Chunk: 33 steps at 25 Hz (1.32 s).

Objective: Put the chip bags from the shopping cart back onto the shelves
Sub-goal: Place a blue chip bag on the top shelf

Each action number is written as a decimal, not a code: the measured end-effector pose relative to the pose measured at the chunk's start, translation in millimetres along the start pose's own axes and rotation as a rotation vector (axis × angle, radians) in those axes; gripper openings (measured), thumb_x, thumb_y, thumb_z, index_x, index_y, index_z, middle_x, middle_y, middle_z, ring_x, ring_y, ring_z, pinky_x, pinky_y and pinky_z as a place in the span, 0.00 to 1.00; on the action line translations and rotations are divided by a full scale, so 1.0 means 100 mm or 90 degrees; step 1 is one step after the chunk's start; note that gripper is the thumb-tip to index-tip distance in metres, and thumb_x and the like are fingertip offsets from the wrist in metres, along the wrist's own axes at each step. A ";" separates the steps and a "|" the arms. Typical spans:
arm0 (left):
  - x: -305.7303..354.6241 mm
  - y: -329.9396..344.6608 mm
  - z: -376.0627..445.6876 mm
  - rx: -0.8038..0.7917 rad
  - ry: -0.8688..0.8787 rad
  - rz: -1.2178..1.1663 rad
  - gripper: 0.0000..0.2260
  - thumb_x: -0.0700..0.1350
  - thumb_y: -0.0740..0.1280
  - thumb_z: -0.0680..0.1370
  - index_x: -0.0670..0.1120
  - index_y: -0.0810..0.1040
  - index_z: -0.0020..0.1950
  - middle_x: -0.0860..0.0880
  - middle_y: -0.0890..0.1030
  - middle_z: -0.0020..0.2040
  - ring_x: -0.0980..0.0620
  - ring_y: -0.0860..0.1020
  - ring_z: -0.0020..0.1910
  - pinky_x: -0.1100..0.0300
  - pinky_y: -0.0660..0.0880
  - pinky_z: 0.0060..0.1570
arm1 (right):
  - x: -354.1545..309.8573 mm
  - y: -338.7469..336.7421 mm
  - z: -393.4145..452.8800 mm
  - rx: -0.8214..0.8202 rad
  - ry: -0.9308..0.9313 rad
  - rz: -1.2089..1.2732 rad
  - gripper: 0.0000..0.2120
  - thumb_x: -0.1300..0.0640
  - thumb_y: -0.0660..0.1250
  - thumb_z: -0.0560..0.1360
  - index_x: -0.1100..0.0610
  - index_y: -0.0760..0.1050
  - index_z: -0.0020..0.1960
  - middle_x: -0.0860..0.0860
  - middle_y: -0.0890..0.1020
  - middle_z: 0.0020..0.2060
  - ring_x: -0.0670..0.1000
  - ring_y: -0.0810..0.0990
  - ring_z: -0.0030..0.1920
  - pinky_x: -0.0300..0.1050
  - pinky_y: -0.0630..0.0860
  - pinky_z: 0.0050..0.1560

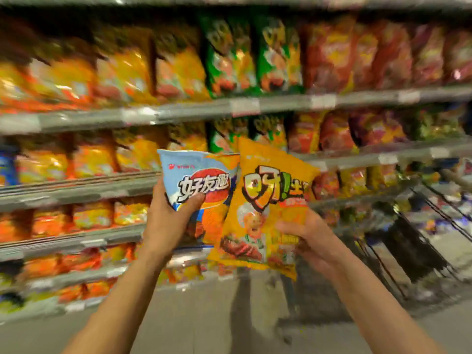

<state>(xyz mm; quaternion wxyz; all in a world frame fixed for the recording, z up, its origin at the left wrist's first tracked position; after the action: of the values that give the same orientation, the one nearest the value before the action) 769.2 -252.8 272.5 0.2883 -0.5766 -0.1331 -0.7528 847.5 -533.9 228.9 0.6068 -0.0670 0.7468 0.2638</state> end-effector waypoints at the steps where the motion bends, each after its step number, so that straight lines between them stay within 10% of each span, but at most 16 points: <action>1: 0.17 -0.23 0.04 0.020 0.027 0.005 0.23 0.47 0.77 0.74 0.56 0.74 0.66 0.58 0.84 0.55 0.58 0.83 0.53 0.54 0.82 0.50 | -0.14 0.20 0.06 -0.018 -0.026 -0.029 0.28 0.68 0.73 0.65 0.66 0.71 0.64 0.56 0.88 0.45 0.56 0.87 0.45 0.52 0.85 0.42; 10: 1.56 -1.82 0.88 0.205 0.174 -0.006 0.25 0.60 0.78 0.66 0.60 0.77 0.60 0.60 0.86 0.51 0.62 0.84 0.47 0.64 0.77 0.40 | -1.81 1.85 0.77 -0.208 -0.215 -0.118 0.38 0.53 0.88 0.57 0.49 0.78 0.65 0.60 0.85 0.59 0.64 0.84 0.60 0.67 0.77 0.64; 22: 3.04 -2.84 2.32 0.362 0.302 -0.009 0.14 0.53 0.75 0.74 0.54 0.77 0.57 0.50 0.85 0.34 0.50 0.79 0.20 0.62 0.70 0.18 | -4.48 3.47 2.30 -0.219 -0.525 0.003 0.25 0.61 0.75 0.72 0.57 0.74 0.67 0.58 0.85 0.57 0.58 0.86 0.54 0.56 0.84 0.48; 28: 2.94 -3.12 2.90 0.323 0.305 -0.027 0.21 0.56 0.77 0.72 0.52 0.78 0.62 0.53 0.86 0.47 0.59 0.83 0.32 0.64 0.74 0.22 | -4.54 4.05 3.08 -0.163 -0.448 -0.035 0.23 0.66 0.73 0.75 0.59 0.72 0.68 0.59 0.84 0.57 0.59 0.84 0.56 0.63 0.80 0.59; 33: 2.76 -3.35 3.41 0.215 0.282 -0.028 0.19 0.57 0.77 0.71 0.56 0.78 0.59 0.55 0.84 0.39 0.56 0.78 0.24 0.63 0.69 0.18 | -4.58 4.16 3.37 -0.017 -0.453 -0.303 0.32 0.63 0.78 0.72 0.55 0.69 0.71 0.53 0.84 0.52 0.52 0.85 0.46 0.46 0.82 0.35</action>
<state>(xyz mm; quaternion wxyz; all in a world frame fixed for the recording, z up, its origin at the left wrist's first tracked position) 795.6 119.1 680.2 0.3858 -0.3389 -0.2029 -0.8337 1083.0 -120.0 748.1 0.8696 -0.1498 0.4513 0.1327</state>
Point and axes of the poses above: each hand's wrist, its own z-axis towards the middle knuckle, its own y-axis out of the palm, x = y × z, the point moved 7 cm from there along z, towards the middle knuckle
